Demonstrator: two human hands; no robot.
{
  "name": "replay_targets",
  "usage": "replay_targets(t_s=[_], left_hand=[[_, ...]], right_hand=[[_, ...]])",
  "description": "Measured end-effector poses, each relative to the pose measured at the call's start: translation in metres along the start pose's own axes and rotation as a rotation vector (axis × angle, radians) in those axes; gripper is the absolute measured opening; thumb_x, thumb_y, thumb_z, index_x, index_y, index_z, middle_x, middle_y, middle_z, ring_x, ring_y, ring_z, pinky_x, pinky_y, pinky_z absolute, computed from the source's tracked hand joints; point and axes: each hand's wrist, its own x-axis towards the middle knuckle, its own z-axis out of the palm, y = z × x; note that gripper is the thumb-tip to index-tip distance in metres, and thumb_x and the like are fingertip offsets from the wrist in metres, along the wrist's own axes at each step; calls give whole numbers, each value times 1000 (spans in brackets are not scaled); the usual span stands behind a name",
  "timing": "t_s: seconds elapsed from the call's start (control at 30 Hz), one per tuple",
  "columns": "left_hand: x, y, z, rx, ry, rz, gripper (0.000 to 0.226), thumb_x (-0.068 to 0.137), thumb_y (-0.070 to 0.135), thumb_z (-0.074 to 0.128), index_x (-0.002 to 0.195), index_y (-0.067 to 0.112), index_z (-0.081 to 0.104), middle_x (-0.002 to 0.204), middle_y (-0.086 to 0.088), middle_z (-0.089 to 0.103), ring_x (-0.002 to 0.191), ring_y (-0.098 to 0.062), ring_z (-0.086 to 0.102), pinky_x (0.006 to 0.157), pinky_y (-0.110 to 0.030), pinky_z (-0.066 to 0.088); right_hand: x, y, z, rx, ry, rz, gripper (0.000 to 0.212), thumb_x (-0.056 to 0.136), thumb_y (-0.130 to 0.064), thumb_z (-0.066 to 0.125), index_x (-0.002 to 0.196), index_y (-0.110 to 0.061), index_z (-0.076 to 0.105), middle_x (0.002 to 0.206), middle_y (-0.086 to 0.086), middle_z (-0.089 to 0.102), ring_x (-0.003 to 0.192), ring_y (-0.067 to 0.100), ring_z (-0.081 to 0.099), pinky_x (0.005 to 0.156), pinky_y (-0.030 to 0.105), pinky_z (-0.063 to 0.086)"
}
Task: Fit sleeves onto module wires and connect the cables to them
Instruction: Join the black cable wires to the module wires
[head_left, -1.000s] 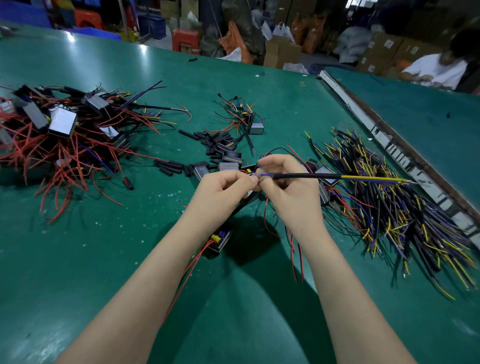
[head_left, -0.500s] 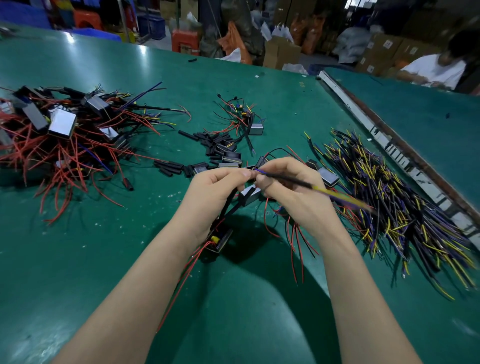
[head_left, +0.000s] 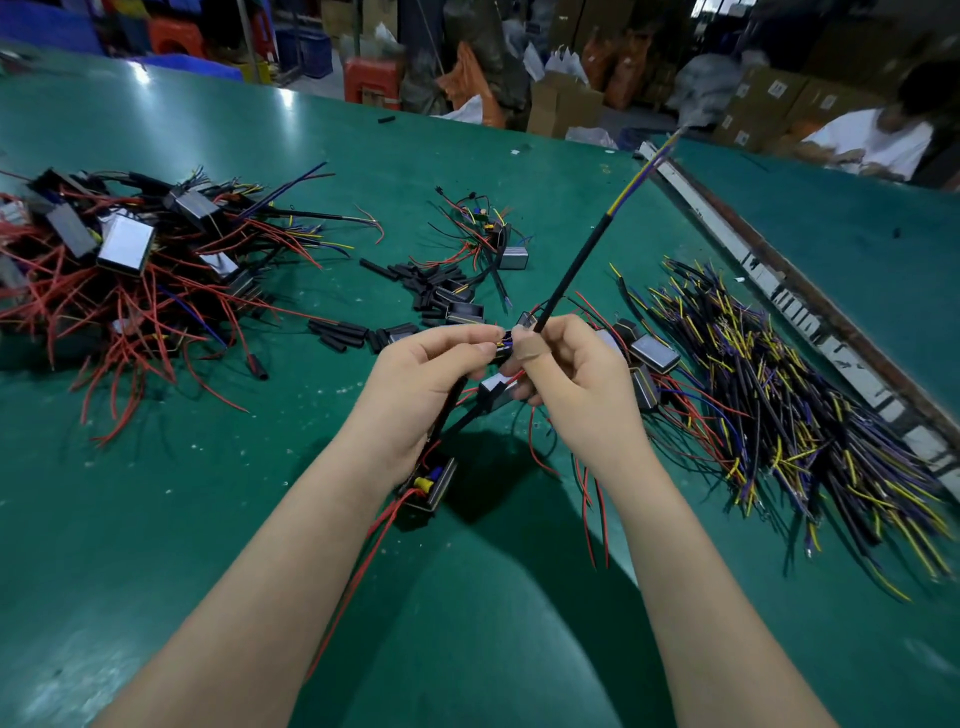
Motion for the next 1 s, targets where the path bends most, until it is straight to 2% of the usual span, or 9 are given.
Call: replay_targets(t_s=[0.1, 0.17, 0.27, 0.4, 0.47, 0.57, 0.7, 0.87, 1.0], left_hand=[[-2, -2, 1, 305, 30, 270, 33, 84, -1, 62, 77, 30, 71, 76, 4, 66, 69, -8, 53, 72, -19, 43], [-4, -4, 2, 508, 53, 451, 41, 81, -5, 59, 70, 34, 66, 70, 11, 57, 59, 2, 46, 60, -12, 36], [-5, -8, 4, 645, 70, 604, 31, 79, 0, 55, 76, 28, 68, 71, 7, 51, 58, 0, 44, 58, -15, 32], [-4, -5, 3, 420, 31, 372, 27, 90, 11, 62, 105, 33, 56, 76, 8, 58, 64, -9, 47, 64, -23, 39], [-4, -2, 5, 342, 9, 233, 23, 90, 9, 61, 98, 30, 59, 75, 9, 62, 70, -7, 54, 72, -20, 44], [-5, 2, 8, 248, -14, 148, 18, 92, 6, 56, 87, 21, 64, 64, 13, 67, 67, 4, 59, 71, -8, 44], [-3, 6, 7, 59, -35, 0, 22, 96, 14, 51, 82, 13, 67, 71, 1, 67, 65, -7, 57, 71, -19, 46], [-3, 8, 7, 55, -1, -41, 28, 94, 26, 54, 71, 17, 65, 57, 4, 55, 47, -2, 45, 46, -11, 36], [-2, 6, 7, 55, 0, -23, 27, 93, 26, 57, 70, 16, 65, 52, 9, 51, 46, -1, 41, 43, -11, 33]], right_hand=[[1, 0, 2, 38, -12, 30, 19, 98, -23, 53, 80, -17, 55, 67, -4, 68, 52, 10, 59, 57, 18, 44], [1, -2, 3, 61, -15, 37, 21, 98, -22, 53, 78, -16, 55, 63, -6, 65, 50, 9, 57, 54, 16, 42], [1, -3, 3, 94, -9, 53, 22, 98, -23, 53, 76, -17, 54, 61, -6, 63, 49, 9, 56, 54, 16, 41], [2, -6, 0, 178, 6, 48, 20, 99, -21, 52, 81, -13, 53, 66, -5, 66, 50, 7, 55, 50, 13, 40], [2, -7, -1, 179, 14, 48, 19, 99, -22, 51, 82, -12, 52, 66, -7, 67, 51, 5, 56, 48, 14, 40], [1, -7, 0, 162, 5, 35, 19, 99, -22, 50, 83, -13, 54, 68, -8, 68, 52, 5, 57, 50, 14, 41], [0, -10, 1, 163, -12, 2, 19, 99, -19, 51, 80, -16, 53, 67, -8, 68, 52, 4, 56, 51, 11, 40], [-3, -12, 3, 130, -50, -28, 15, 98, -20, 52, 83, -20, 56, 73, -8, 69, 55, 8, 58, 55, 11, 40], [-3, -14, 4, 134, -51, -32, 14, 98, -19, 53, 84, -19, 56, 70, -11, 68, 54, 8, 57, 55, 11, 41]])
